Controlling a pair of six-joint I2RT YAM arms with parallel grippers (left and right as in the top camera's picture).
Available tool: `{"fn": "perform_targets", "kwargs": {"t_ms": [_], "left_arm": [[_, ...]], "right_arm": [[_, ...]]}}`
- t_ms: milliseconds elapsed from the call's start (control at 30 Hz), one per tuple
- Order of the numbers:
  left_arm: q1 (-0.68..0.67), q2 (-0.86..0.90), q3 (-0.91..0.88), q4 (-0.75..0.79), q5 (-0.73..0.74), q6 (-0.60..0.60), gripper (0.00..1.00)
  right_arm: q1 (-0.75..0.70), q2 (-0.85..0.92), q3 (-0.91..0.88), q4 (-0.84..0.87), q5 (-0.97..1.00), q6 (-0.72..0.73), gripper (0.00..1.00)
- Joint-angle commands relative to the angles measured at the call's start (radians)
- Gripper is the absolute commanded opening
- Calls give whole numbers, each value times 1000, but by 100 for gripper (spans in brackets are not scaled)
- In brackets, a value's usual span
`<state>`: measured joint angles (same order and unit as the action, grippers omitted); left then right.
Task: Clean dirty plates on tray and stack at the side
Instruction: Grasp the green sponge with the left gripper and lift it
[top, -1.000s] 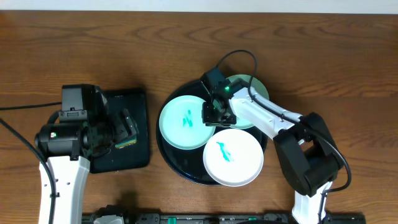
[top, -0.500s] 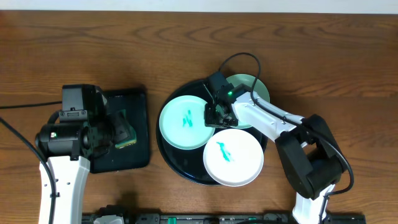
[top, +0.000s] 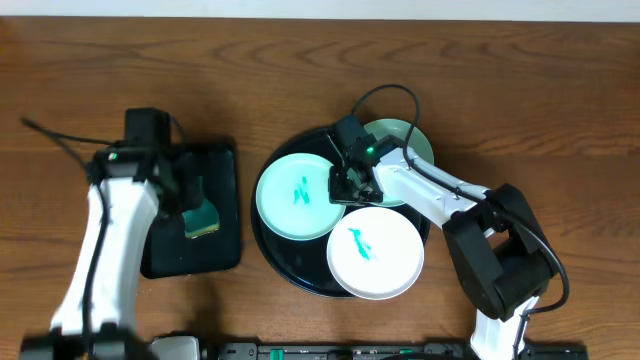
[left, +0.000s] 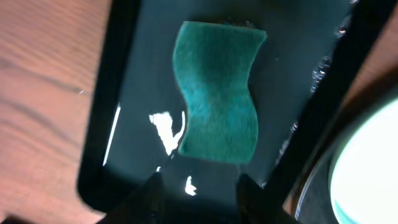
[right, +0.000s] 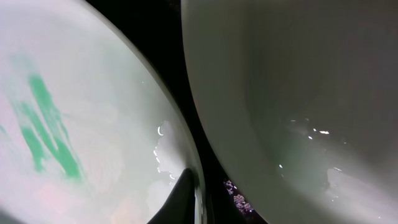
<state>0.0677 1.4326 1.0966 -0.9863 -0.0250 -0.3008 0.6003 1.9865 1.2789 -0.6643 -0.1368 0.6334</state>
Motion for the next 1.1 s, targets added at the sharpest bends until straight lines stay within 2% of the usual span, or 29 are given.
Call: {"fn": "perform_targets", "kwargs": {"t_ms": [0, 267, 467, 667, 733, 800, 1067], "left_arm": [[4, 129, 18, 34, 42, -20, 36], [4, 320, 18, 103, 43, -23, 36], [4, 386, 18, 164, 42, -22, 36], [4, 385, 18, 223, 39, -22, 22], [4, 385, 18, 225, 40, -22, 25], [4, 385, 18, 223, 40, -22, 35], [4, 385, 18, 222, 39, -22, 35]], "right_arm": [[10, 30, -31, -6, 34, -21, 3], [10, 30, -32, -19, 31, -29, 2], [10, 30, -32, -35, 31, -29, 2], [10, 30, -32, -42, 31, -29, 1], [10, 30, -32, -43, 31, -30, 1], [10, 30, -32, -43, 31, -29, 1], [9, 30, -32, -43, 31, -47, 1]]}}
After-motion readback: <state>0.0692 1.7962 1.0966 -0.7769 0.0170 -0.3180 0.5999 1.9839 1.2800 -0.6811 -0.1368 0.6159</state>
